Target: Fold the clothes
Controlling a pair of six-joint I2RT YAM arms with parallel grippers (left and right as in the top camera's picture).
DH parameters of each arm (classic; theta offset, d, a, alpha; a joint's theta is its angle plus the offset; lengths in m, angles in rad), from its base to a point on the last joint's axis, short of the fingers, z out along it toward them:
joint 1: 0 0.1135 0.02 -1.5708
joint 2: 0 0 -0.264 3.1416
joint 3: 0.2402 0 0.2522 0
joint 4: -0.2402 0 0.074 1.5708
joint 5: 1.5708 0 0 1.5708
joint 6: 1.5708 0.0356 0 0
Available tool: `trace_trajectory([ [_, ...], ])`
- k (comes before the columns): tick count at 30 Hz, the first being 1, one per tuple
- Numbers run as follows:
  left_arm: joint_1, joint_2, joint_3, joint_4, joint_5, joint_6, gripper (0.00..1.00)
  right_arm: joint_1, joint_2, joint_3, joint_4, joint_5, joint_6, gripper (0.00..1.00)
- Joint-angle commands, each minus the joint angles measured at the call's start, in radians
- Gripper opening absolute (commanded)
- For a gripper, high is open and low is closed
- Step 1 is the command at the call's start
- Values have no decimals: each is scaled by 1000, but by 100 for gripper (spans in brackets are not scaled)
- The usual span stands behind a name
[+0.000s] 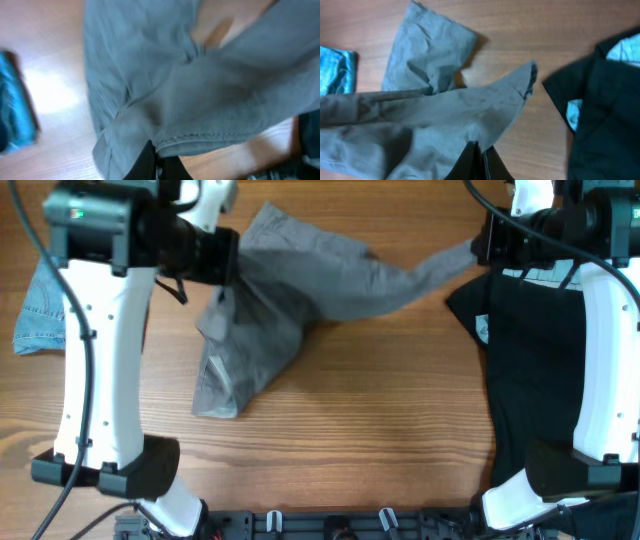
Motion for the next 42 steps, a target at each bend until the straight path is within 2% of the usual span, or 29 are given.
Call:
trace_trajectory([
  [1,-75,-146,-291,-3,37,-110,4,5,-7,-2,-78,123,-9,4],
  [3,-135,-200,-482,-2,73,-149,4,5,-9,-30,-79,190,60,5],
  [4,-198,-229,-629,4,73,-215,6,5,-6,-55,-78,252,137,7],
  [5,-233,-237,-692,21,77,-247,7,5,0,-63,-75,292,164,7],
  [7,-340,-241,-845,117,136,-317,10,-2,24,-68,-60,415,212,8],
  [10,-498,-238,-1005,298,247,-415,13,-32,42,-68,-3,455,214,9],
  [11,-564,-229,-1045,357,248,-457,20,-42,47,-68,35,455,205,9],
  [12,-586,-224,-1055,373,246,-468,34,-45,49,-68,68,460,203,9],
  [14,-607,-219,-1056,381,216,-499,48,-46,50,-68,117,467,187,9],
  [15,-594,-221,-1055,377,203,-505,62,-46,50,-67,134,476,175,9],
  [16,-575,-221,-1055,365,192,-505,88,-46,50,-67,141,483,176,16],
  [17,-552,-221,-1055,353,169,-505,97,-46,50,-67,146,493,174,33],
  [19,-464,-221,-1055,328,91,-504,100,-46,50,-67,150,527,175,69],
  [20,-405,-221,-1055,335,27,-505,100,-46,50,-67,150,526,175,74],
  [21,-362,-221,-1056,350,-16,-505,100,-46,50,-67,151,526,175,79],
  [23,-264,-220,-1075,422,-27,-485,98,-46,50,-67,158,526,177,81],
  [24,-231,-220,-1102,458,-26,-479,72,-46,50,-67,157,526,178,82],
  [25,-192,-219,-1174,536,-25,-479,34,-46,50,-67,155,524,179,82],
  [26,-167,-217,-1239,621,-9,-479,8,-46,50,-67,156,506,179,82],
  [27,-135,-212,-1327,747,12,-479,4,-46,50,-67,160,480,178,82],
  [29,-75,-187,-1444,890,12,-479,4,-46,50,-67,164,449,179,83],
  [31,-11,-144,-1498,948,7,-480,4,-46,50,-67,165,421,178,82],
  [33,109,-61,-1513,965,-29,-547,4,-45,50,-67,160,324,155,81],
  [35,246,-5,-1511,998,-86,-564,4,-45,50,-68,148,242,97,81],
  [38,439,6,-1420,1073,-85,-475,4,-44,68,-68,99,235,100,81],
  [42,441,6,-1177,1070,-74,-363,4,-44,164,-68,40,235,129,79],
])
